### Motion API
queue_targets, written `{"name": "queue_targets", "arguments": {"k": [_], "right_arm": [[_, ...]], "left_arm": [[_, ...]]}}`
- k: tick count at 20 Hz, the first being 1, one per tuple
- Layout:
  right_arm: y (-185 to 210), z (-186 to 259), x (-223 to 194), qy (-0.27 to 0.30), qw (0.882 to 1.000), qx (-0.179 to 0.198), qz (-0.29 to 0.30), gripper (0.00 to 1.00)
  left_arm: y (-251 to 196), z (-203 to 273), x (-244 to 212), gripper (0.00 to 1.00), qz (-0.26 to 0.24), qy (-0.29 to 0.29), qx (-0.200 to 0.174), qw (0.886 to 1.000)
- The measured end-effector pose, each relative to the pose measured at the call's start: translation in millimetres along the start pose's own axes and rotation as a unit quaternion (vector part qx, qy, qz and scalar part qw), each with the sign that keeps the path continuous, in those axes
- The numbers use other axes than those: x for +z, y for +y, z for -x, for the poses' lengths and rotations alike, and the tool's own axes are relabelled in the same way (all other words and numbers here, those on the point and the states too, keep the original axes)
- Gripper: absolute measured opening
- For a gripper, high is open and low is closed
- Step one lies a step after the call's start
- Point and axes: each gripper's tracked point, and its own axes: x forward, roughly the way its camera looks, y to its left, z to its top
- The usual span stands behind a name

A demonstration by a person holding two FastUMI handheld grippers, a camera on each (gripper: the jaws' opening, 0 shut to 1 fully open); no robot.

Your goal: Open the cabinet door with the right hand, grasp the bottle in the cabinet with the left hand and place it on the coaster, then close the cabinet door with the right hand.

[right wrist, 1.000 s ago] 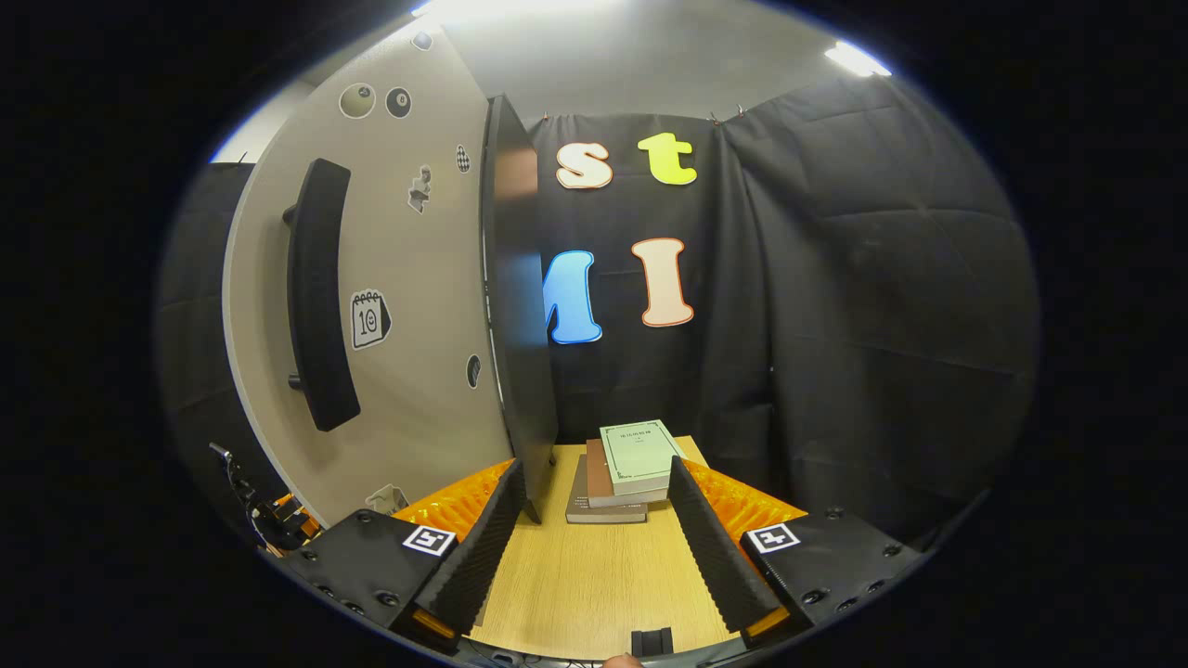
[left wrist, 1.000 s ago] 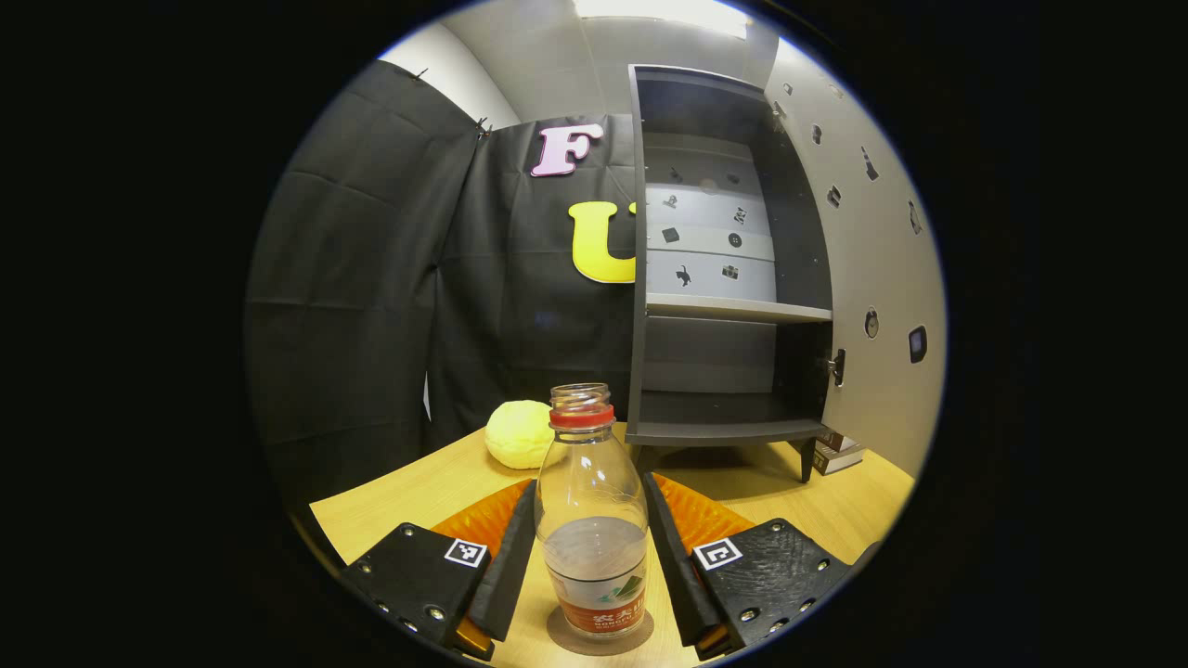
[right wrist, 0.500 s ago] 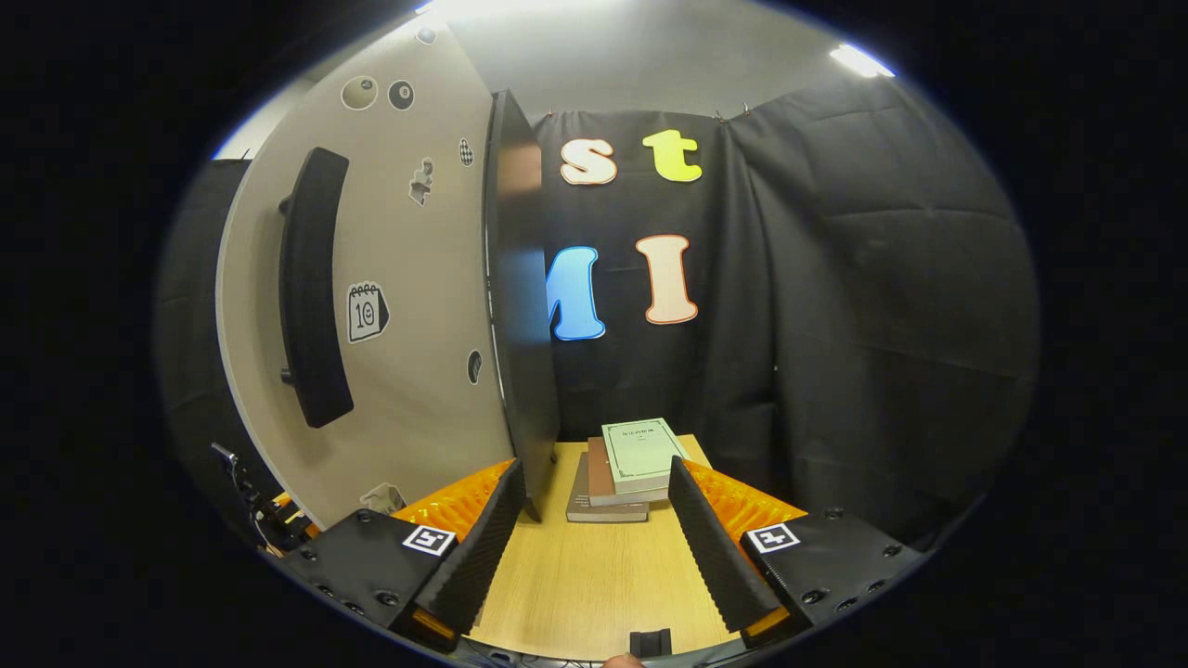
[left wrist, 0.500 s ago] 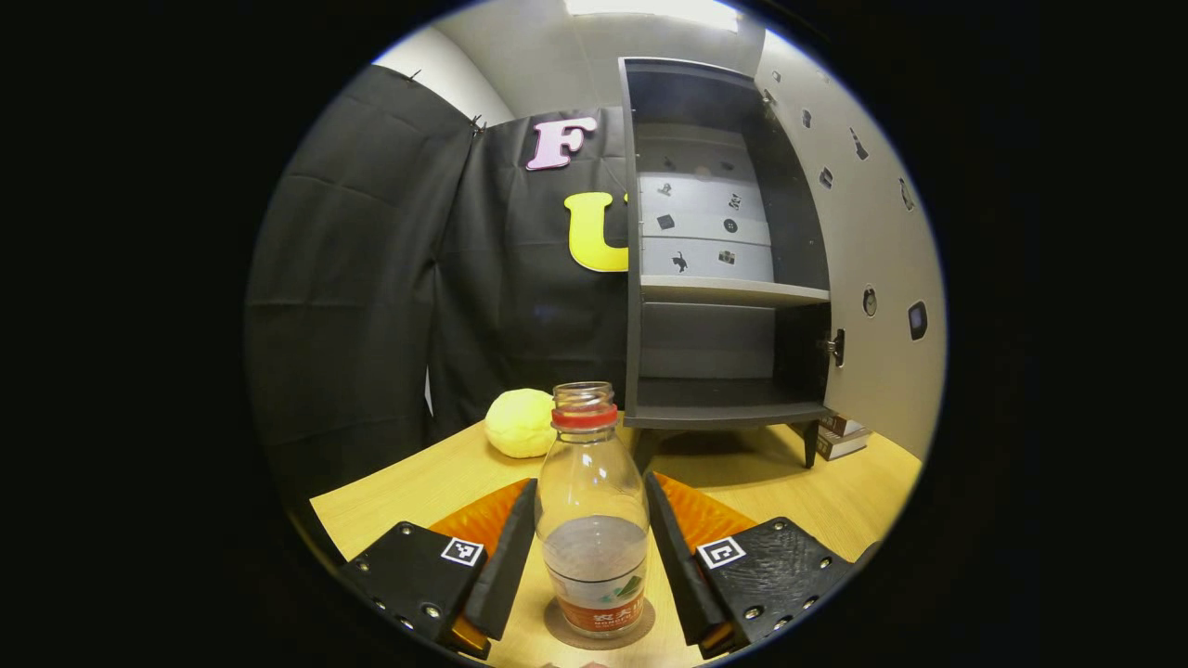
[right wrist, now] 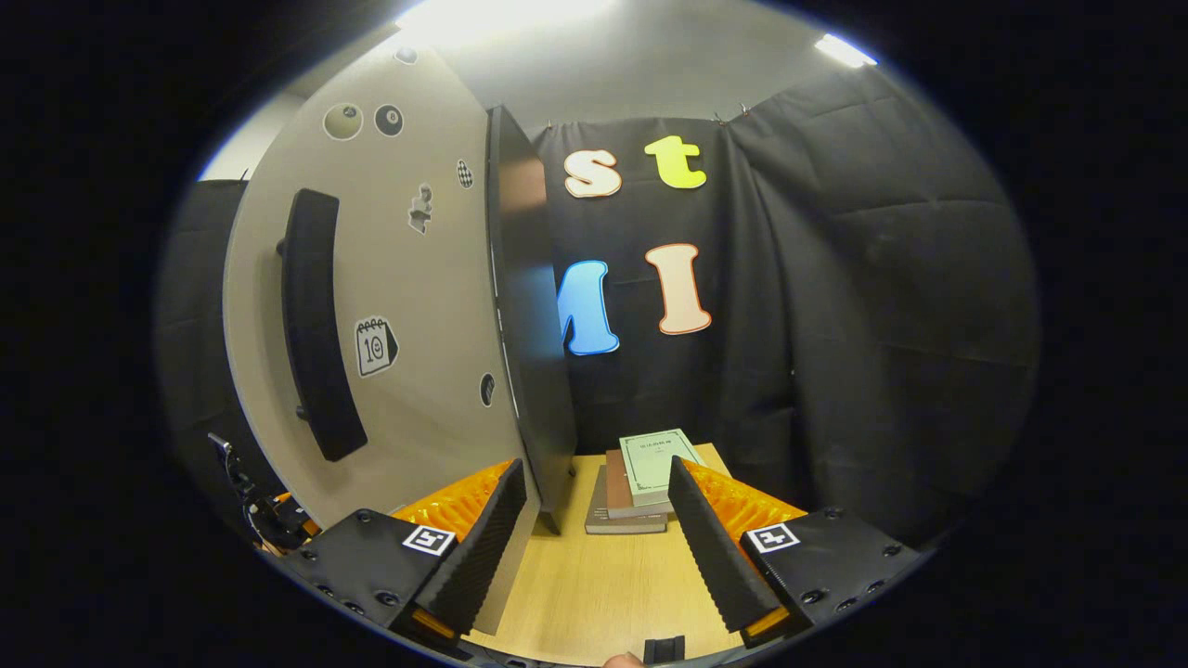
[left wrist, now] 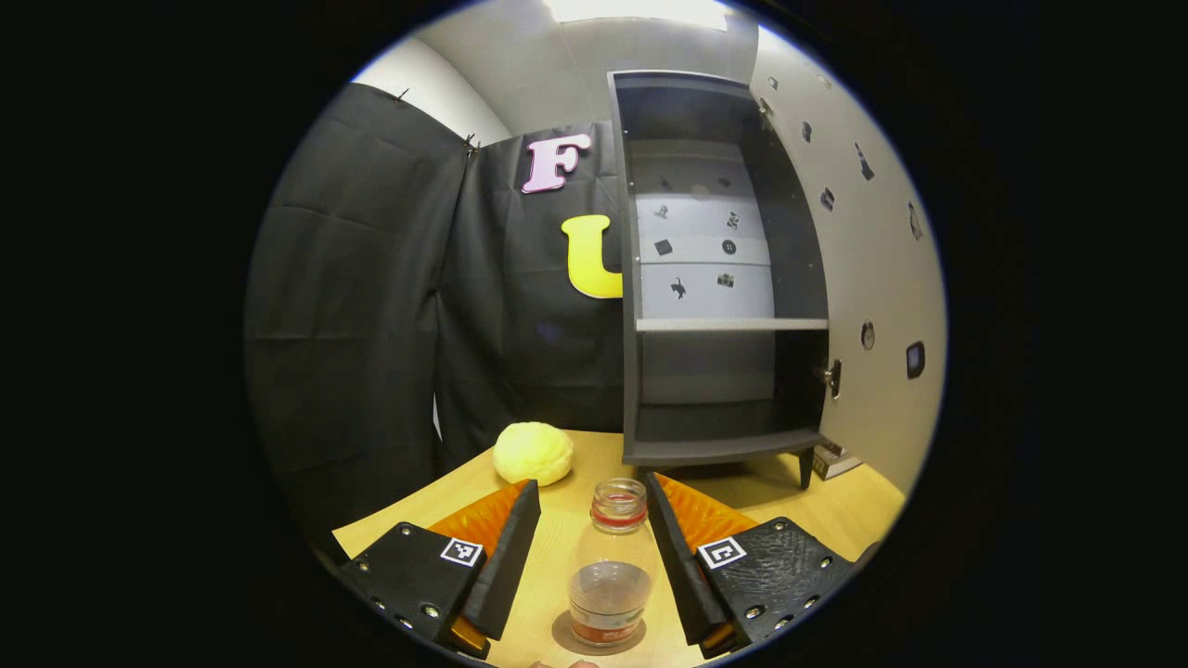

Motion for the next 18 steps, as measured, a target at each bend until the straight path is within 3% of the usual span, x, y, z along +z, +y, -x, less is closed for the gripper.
{"name": "queue_targets", "arguments": {"k": [8, 9, 10, 12, 15, 16, 18], "right_arm": [[10, 2, 33, -0.027, 0.999, 0.032, -0.002, 0.98], [11, 3, 37, -0.031, 0.999, 0.034, -0.003, 0.93], [13, 3, 41, -0.034, 0.999, 0.036, -0.004, 0.98], [17, 4, 46, -0.033, 0.999, 0.038, -0.004, 0.98], [33, 6, 58, -0.038, 0.998, 0.053, -0.009, 0.98], [43, 7, 62, -0.042, 0.997, 0.060, -0.010, 0.93], [61, 8, 65, -0.043, 0.996, 0.073, -0.004, 0.98]], "left_arm": [[-5, 34, 79, 0.66, -0.019, -0.032, 0.011, 0.999], [-5, 39, 93, 0.66, -0.023, -0.035, 0.013, 0.999], [-3, 42, 106, 0.66, -0.028, -0.036, 0.018, 0.999], [-2, 47, 130, 0.66, -0.030, -0.034, 0.022, 0.999], [6, 55, 168, 0.68, -0.030, -0.048, 0.026, 0.998], [7, 57, 177, 0.66, -0.029, -0.052, 0.023, 0.998], [19, 61, 186, 0.66, -0.031, -0.059, 0.026, 0.997]]}}
